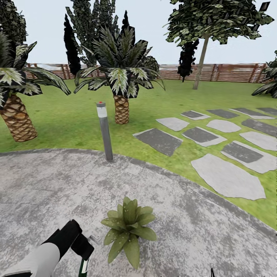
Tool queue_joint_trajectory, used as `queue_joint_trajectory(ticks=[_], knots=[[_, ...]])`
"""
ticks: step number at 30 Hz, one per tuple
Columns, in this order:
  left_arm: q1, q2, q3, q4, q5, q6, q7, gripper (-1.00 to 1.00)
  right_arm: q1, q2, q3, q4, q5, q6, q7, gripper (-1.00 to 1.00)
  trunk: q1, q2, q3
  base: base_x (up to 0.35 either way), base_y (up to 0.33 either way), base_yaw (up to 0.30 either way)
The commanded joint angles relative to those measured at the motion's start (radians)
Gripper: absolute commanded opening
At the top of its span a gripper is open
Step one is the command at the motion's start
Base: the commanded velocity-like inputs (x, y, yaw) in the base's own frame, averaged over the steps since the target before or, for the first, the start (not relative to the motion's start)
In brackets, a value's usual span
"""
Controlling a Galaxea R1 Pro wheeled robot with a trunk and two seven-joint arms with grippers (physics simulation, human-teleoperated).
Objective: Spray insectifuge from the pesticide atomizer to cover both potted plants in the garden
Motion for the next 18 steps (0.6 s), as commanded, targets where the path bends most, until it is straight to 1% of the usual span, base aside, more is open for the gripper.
queue_joint_trajectory(ticks=[1,4,7,10,14,18], knots=[[0.000,-0.001,0.009,-0.002,-0.006,0.007,-0.003,-1.00,-0.001,0.000,-0.004,0.001,0.011,-0.002,-0.007,1.00,-0.001,0.000,-0.001,-0.229,-0.202,0.138],[0.000,-0.001,0.009,-0.002,-0.006,0.007,-0.001,-1.00,-0.001,0.000,-0.004,0.001,0.011,-0.002,-0.007,1.00,-0.001,0.000,-0.001,-0.234,-0.200,0.216],[0.000,0.004,0.010,-0.005,-0.006,0.007,0.002,-1.00,-0.001,0.000,-0.004,0.001,0.011,-0.002,-0.007,1.00,-0.001,0.000,-0.001,-0.244,-0.197,0.267],[0.000,0.003,0.010,-0.007,-0.005,0.007,0.003,-1.00,-0.001,0.000,-0.004,0.001,0.011,-0.002,-0.007,1.00,-0.001,0.000,-0.001,-0.228,-0.199,0.275],[0.000,0.001,0.010,-0.010,-0.005,0.007,0.003,-1.00,-0.001,0.000,-0.004,0.001,0.011,-0.002,-0.007,1.00,-0.001,0.000,-0.001,-0.007,-0.261,0.260],[0.000,0.001,0.010,-0.009,-0.005,0.007,0.004,-1.00,-0.001,0.000,-0.004,0.001,0.011,-0.002,-0.007,1.00,-0.001,0.000,-0.001,0.065,-0.270,0.051]])
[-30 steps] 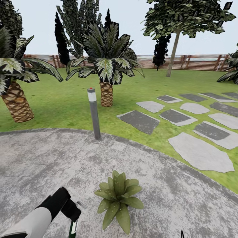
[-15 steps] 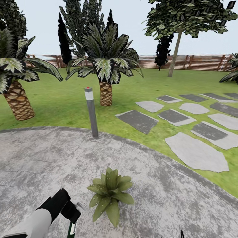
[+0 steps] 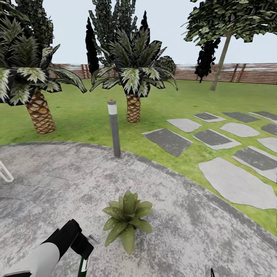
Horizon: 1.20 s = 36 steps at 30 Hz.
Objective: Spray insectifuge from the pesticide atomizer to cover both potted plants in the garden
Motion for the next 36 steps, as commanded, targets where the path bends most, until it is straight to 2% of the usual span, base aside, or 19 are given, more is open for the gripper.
queue_joint_trajectory(ticks=[1,6,12,18,21,26,36], knots=[[0.000,-0.001,0.008,-0.001,-0.007,0.007,-0.006,-1.00,-0.001,0.000,-0.004,0.002,0.011,-0.002,-0.007,1.00,0.000,0.000,-0.001,0.076,-0.270,0.006],[0.000,-0.001,0.008,0.002,-0.007,0.007,-0.007,-1.00,-0.001,0.000,-0.004,0.002,0.011,-0.002,-0.007,1.00,0.000,0.000,-0.001,0.093,-0.251,0.001],[0.012,0.006,0.008,0.006,-0.009,0.007,-0.006,-1.00,-0.001,0.000,-0.004,0.002,0.011,-0.002,-0.007,1.00,0.000,0.000,-0.001,0.019,-0.042,0.026],[0.037,0.006,0.006,0.001,-0.008,0.007,0.045,-1.00,-0.001,0.001,-0.004,0.002,0.011,-0.002,-0.007,1.00,0.000,0.000,-0.001,0.001,-0.001,0.249],[0.038,0.003,0.006,-0.002,-0.007,0.007,0.051,-1.00,-0.001,0.001,-0.004,0.002,0.011,-0.002,-0.007,1.00,0.000,0.000,-0.001,0.000,-0.034,0.277],[0.038,0.000,0.005,-0.005,-0.007,0.006,0.052,-1.00,-0.001,0.001,-0.004,0.002,0.011,-0.002,-0.007,1.00,0.000,0.000,-0.001,0.000,-0.238,0.265],[0.038,-0.001,0.006,-0.005,-0.007,0.007,0.054,-1.00,-0.001,0.001,-0.004,0.002,0.011,-0.002,-0.007,1.00,0.000,0.000,-0.001,0.000,-0.272,0.100]])
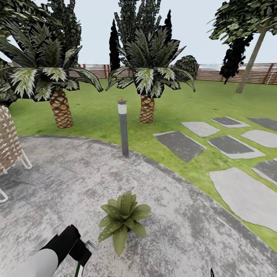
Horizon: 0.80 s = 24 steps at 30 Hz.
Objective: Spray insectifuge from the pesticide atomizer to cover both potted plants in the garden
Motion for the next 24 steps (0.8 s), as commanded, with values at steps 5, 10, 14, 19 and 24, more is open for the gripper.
queue_joint_trajectory(ticks=[5,10,14,19,24], knots=[[-0.001,-0.001,0.009,-0.002,-0.007,0.007,-0.007,-1.00,-0.001,0.000,-0.004,0.001,0.011,-0.003,-0.007,1.00,0.000,0.000,-0.001,0.000,-0.273,0.267],[-0.001,-0.001,0.009,-0.003,-0.008,0.007,-0.006,-1.00,-0.001,0.000,-0.004,0.001,0.011,-0.003,-0.007,1.00,0.000,0.000,-0.001,0.000,-0.273,0.277],[-0.001,-0.001,0.010,-0.005,-0.008,0.007,-0.006,-1.00,0.000,0.000,-0.004,0.001,0.011,-0.003,-0.007,1.00,0.000,0.000,-0.001,0.000,-0.273,0.277],[-0.001,-0.001,0.010,-0.005,-0.008,0.007,-0.006,-1.00,-0.001,0.000,-0.004,0.001,0.011,-0.003,-0.007,1.00,0.000,0.000,-0.001,0.000,-0.273,0.277],[-0.001,-0.001,0.009,-0.005,-0.009,0.007,-0.006,-1.00,-0.001,0.000,-0.004,0.001,0.011,-0.003,-0.007,1.00,0.000,0.000,-0.001,0.000,-0.273,0.129]])
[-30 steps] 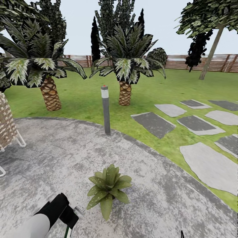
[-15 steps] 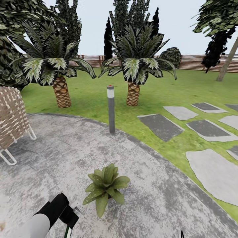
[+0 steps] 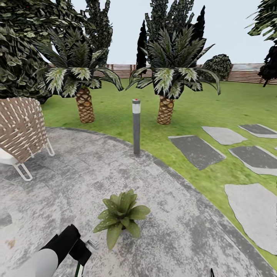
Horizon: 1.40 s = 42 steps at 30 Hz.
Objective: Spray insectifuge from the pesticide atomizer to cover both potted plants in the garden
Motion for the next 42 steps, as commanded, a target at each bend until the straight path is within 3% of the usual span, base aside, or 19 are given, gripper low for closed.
queue_joint_trajectory(ticks=[1,13,27,42], knots=[[0.000,-0.001,0.008,-0.002,-0.007,0.007,-0.007,-1.00,-0.001,0.000,-0.004,0.002,0.011,-0.002,-0.007,1.00,0.000,0.000,-0.001,0.000,-0.273,0.021],[0.000,0.000,0.008,-0.001,-0.007,0.007,-0.007,-1.00,-0.001,0.000,-0.004,0.002,0.011,-0.003,-0.007,1.00,0.000,0.000,-0.001,0.000,-0.178,0.010],[0.000,-0.001,0.008,0.001,-0.007,0.007,-0.008,-1.00,-0.001,0.000,-0.004,0.002,0.011,-0.002,-0.007,1.00,0.000,0.000,-0.001,0.004,-0.007,0.258],[0.000,-0.001,0.008,0.000,-0.007,0.007,-0.007,-1.00,-0.001,0.001,-0.004,0.002,0.011,-0.002,-0.007,1.00,0.000,0.000,-0.001,0.057,-0.227,0.116]])
